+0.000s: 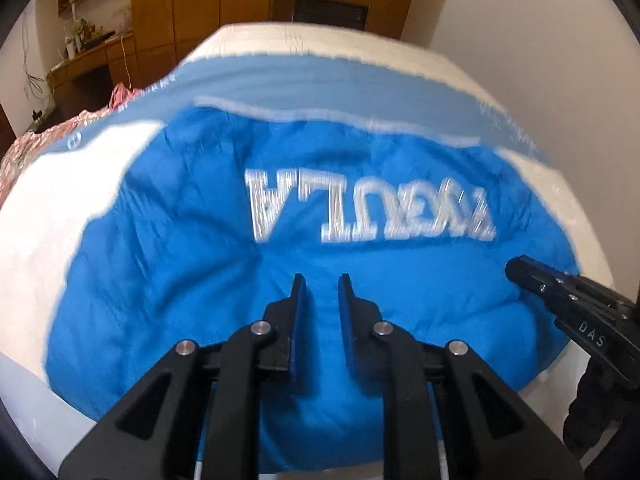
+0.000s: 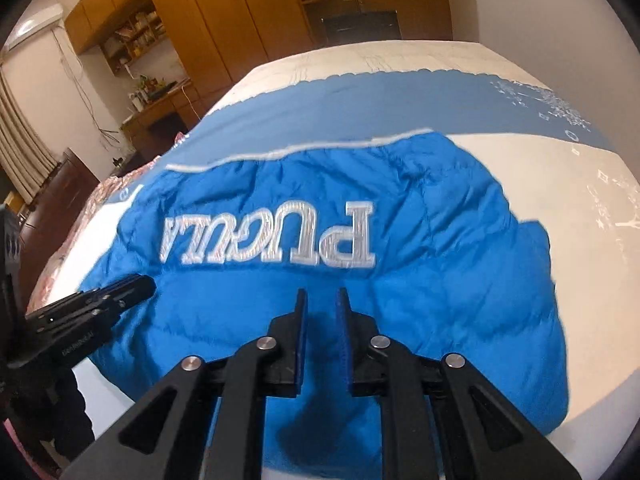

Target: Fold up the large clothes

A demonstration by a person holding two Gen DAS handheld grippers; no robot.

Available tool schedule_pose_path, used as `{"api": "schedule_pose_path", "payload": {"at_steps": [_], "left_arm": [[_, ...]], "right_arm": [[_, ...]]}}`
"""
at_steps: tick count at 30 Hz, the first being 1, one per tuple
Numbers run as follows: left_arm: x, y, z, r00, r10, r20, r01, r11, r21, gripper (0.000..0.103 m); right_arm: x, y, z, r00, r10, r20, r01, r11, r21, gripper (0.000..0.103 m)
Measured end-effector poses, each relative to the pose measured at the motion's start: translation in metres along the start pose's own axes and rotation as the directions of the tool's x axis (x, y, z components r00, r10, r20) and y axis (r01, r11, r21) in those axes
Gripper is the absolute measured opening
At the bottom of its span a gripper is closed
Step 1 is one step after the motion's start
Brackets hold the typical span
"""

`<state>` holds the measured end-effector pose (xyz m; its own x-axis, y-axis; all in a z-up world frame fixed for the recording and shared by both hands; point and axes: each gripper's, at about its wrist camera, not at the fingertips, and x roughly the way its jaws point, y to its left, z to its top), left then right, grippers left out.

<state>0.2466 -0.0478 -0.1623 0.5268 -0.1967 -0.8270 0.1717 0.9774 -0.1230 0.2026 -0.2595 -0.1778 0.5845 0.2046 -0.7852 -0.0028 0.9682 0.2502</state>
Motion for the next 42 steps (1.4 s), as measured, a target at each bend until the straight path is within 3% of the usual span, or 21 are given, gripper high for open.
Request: {"api": "schedule_pose_path", "payload": {"at_steps": [4, 8, 11, 13, 14, 15, 16, 17, 21, 22, 26, 30, 37, 42], "left_arm": [[0.017, 0.002, -0.014, 1.000, 0.001, 0.009, -0.001, 1.000, 0.022, 0.017], [0.025, 0.006, -0.014, 1.000, -0.006, -0.002, 0.006, 1.000, 0.006, 0.018], [0.024, 0.004, -0.008, 1.000, 0.004, -0.027, -0.003, 1.000, 0.023, 0.017], [0.015, 0.007, 0.001, 0.999, -0.009, -0.052, 0.010, 1.000, 0.015, 0.018], [0.003, 0.014, 0.006, 0.999, -0.012, -0.040, 0.012, 1.000, -0.002, 0.020], [-0.008, 0.023, 0.011, 1.000, -0.011, -0.021, 0.011, 1.000, -0.019, 0.029], [-0.020, 0.033, 0.016, 1.000, -0.016, 0.000, 0.016, 0.999, -0.038, 0.036], [-0.034, 0.048, 0.021, 0.999, -0.018, 0.027, 0.020, 0.998, -0.067, 0.052], [-0.065, 0.116, 0.033, 0.996, 0.065, 0.057, -0.056, 0.985, -0.161, 0.070], [-0.066, 0.135, 0.033, 0.997, 0.063, 0.042, -0.054, 0.980, -0.193, 0.072], [-0.052, 0.185, 0.028, 0.999, -0.028, -0.039, 0.015, 0.957, -0.289, 0.076], [-0.030, 0.211, 0.015, 0.988, -0.141, -0.071, 0.104, 0.921, -0.375, 0.078], [0.002, 0.211, 0.007, 0.964, -0.259, -0.050, 0.214, 0.879, -0.426, 0.082], [0.022, 0.201, 0.023, 0.952, -0.294, -0.081, 0.235, 0.877, -0.420, 0.085]], "right_arm": [[0.022, 0.004, -0.018, 0.999, -0.049, 0.022, 0.050, 0.997, -0.062, 0.012], [0.028, -0.003, -0.020, 1.000, -0.017, 0.021, 0.017, 1.000, -0.001, 0.012], [0.025, 0.002, -0.013, 0.999, -0.032, -0.013, 0.031, 0.999, -0.036, 0.012], [0.012, -0.005, -0.005, 0.999, 0.019, -0.045, -0.019, 1.000, 0.009, 0.014], [0.002, -0.012, -0.001, 0.998, 0.047, -0.034, -0.045, 0.998, 0.043, 0.019], [-0.016, -0.024, 0.006, 0.998, 0.068, 0.004, -0.068, 0.994, 0.083, 0.023], [-0.027, -0.033, 0.010, 0.997, 0.067, 0.025, -0.069, 0.992, 0.105, 0.040], [-0.040, -0.045, 0.016, 0.997, 0.064, 0.048, -0.070, 0.989, 0.129, 0.054], [-0.065, -0.106, 0.037, 0.996, 0.062, 0.064, -0.075, 0.972, 0.224, 0.065], [-0.064, -0.118, 0.038, 0.996, 0.076, 0.048, -0.086, 0.966, 0.244, 0.072], [-0.037, -0.166, 0.044, 0.987, 0.154, -0.041, -0.132, 0.935, 0.331, 0.076], [-0.009, -0.184, 0.037, 0.968, 0.227, -0.109, -0.173, 0.914, 0.368, 0.078], [0.035, -0.198, 0.037, 0.921, 0.364, -0.139, -0.266, 0.848, 0.458, 0.082], [0.049, -0.197, 0.045, 0.905, 0.403, -0.140, -0.303, 0.838, 0.453, 0.083]]}}
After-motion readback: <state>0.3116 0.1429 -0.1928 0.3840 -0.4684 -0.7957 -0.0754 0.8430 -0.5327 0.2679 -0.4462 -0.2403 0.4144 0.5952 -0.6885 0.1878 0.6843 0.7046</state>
